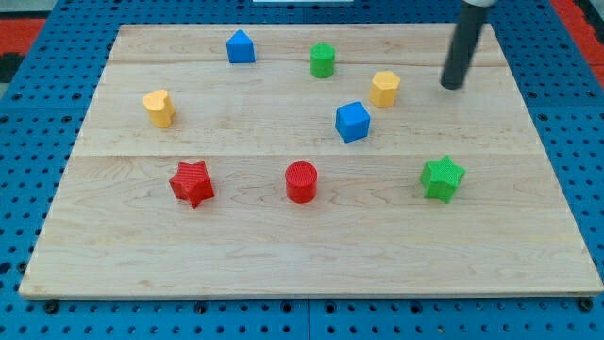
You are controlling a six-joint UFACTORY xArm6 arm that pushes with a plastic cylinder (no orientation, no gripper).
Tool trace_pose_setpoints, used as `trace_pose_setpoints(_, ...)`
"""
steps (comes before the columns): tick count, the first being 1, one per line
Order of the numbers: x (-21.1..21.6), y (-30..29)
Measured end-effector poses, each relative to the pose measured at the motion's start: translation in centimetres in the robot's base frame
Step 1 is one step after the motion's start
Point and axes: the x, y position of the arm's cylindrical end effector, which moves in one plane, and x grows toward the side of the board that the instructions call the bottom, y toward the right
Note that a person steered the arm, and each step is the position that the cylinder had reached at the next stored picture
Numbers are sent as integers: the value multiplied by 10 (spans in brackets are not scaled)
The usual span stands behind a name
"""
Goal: Move the yellow heart below the blue triangle
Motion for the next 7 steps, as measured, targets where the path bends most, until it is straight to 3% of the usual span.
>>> trace_pose_setpoints(1, -7, -56)
trace_pose_setpoints(2, -23, -55)
trace_pose_setpoints(4, -150, -97)
trace_pose_setpoints(7, -143, -303)
